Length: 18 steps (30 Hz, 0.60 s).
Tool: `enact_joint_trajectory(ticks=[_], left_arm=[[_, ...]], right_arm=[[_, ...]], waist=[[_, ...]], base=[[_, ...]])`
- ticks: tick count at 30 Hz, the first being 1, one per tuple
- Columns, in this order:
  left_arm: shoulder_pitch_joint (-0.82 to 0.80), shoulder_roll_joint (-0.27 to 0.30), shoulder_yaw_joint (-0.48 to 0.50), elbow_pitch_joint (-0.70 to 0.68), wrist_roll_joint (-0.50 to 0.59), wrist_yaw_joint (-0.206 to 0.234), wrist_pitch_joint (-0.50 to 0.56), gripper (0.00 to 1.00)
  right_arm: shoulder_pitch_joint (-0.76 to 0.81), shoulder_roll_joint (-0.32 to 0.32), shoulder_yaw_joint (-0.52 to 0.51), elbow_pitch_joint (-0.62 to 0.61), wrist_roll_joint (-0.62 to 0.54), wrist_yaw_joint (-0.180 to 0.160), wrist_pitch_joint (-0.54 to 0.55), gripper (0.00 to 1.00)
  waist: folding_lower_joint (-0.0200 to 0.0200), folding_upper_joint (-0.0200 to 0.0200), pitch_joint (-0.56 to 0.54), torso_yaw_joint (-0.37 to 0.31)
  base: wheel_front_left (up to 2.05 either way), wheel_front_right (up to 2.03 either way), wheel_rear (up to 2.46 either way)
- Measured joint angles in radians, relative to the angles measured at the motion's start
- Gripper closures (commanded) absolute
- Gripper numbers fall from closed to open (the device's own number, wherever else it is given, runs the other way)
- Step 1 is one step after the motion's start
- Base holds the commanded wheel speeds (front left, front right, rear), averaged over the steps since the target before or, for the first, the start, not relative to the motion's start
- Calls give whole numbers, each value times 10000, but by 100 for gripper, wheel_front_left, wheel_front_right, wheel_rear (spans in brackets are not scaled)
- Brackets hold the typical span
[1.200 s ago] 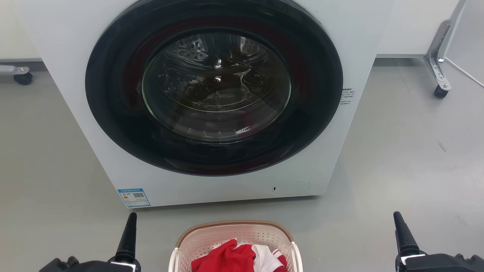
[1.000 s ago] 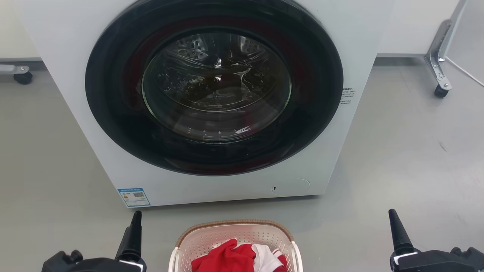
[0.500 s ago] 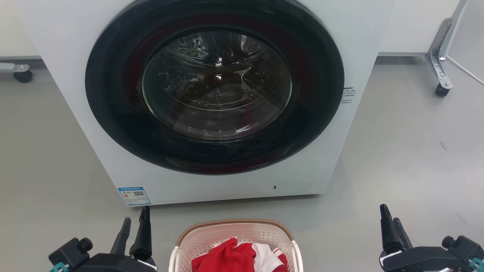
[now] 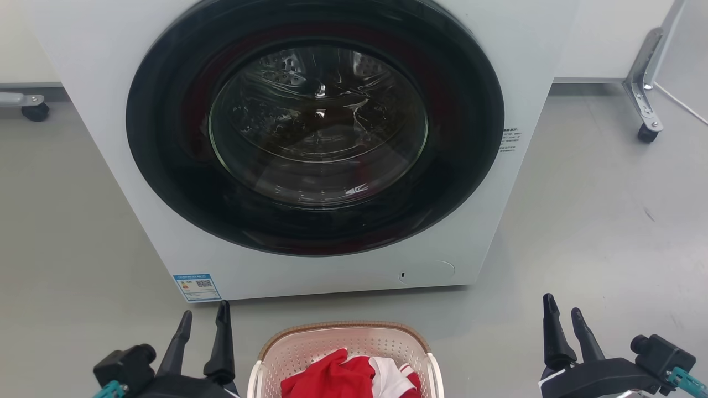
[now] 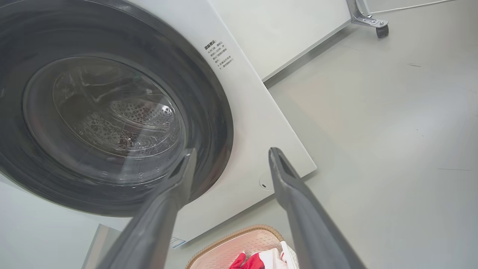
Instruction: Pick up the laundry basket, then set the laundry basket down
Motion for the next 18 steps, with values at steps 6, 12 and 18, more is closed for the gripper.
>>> enact_joint_trajectory(ticks=[6, 12, 18], left_arm=[[98, 13, -165, -100, 1022, 146, -234, 0], [173, 48, -265, -263, 1967, 326, -445, 0], [294, 69, -422, -393, 2984, 462, -711, 0]], right_arm=[[22, -17, 169, -75, -834, -161, -244, 0], [60, -27, 353, -222, -1741, -334, -474, 0], [107, -35, 541, -353, -2573, -431, -685, 0]], waist=[[0, 0, -40, 12], [0, 0, -85, 22], [0, 0, -134, 27]], base=[[0, 0, 0], [0, 0, 0], [0, 0, 0]])
